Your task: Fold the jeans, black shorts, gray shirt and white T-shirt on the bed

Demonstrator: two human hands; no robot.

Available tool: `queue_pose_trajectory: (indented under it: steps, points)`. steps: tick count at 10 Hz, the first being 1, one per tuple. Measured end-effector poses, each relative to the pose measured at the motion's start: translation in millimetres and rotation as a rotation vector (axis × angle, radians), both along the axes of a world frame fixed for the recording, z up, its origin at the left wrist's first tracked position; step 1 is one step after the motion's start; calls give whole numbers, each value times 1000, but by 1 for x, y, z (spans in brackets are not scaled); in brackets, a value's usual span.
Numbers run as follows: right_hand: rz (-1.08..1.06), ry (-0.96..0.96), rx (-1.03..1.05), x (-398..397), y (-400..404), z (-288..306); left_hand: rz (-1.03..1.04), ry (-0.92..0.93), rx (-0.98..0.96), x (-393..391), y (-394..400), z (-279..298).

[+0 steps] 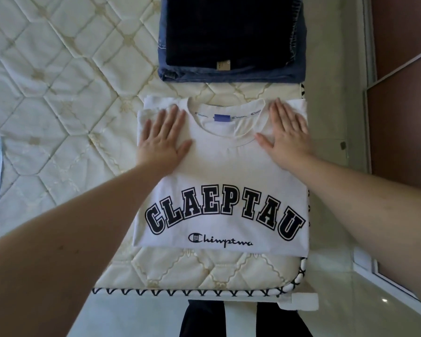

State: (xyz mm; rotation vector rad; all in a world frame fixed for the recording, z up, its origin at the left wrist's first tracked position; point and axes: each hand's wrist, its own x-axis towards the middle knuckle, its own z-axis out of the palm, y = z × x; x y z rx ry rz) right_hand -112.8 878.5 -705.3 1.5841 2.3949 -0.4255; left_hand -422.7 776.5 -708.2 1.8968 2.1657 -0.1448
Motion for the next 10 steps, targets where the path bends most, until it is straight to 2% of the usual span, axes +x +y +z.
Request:
queue_pose_trajectory:
  steps: [2, 3, 4, 5, 6, 7, 8, 9, 10]
  points:
    - [-25, 18, -2, 2, -1, 0, 33, -21, -89, -7, -2, -7]
    - [-127, 65, -16, -3, -18, 14, 82, -20, -133, 0, 1, 2]
    - [-134, 126, -13, -9, -83, 27, 138, -86, -71, 31, -26, 18]
    - [-87, 177, -55, -15, -167, 31, 78, -173, -44, 82, -88, 28]
    - [-13, 160, -37, -7, -233, 26, 82, -162, -64, 124, -158, 28]
    - [44, 129, -42, 14, -264, 23, 46, -88, -137, 135, -221, 24]
    - [93, 85, -59, 39, -269, 23, 5, -64, -151, 121, -251, 27]
    - [8, 29, -117, 66, -272, 35, 85, -40, -228, 97, -259, 40]
    - [-41, -105, -270, 81, -270, 53, 127, -12, -404, 66, -264, 56]
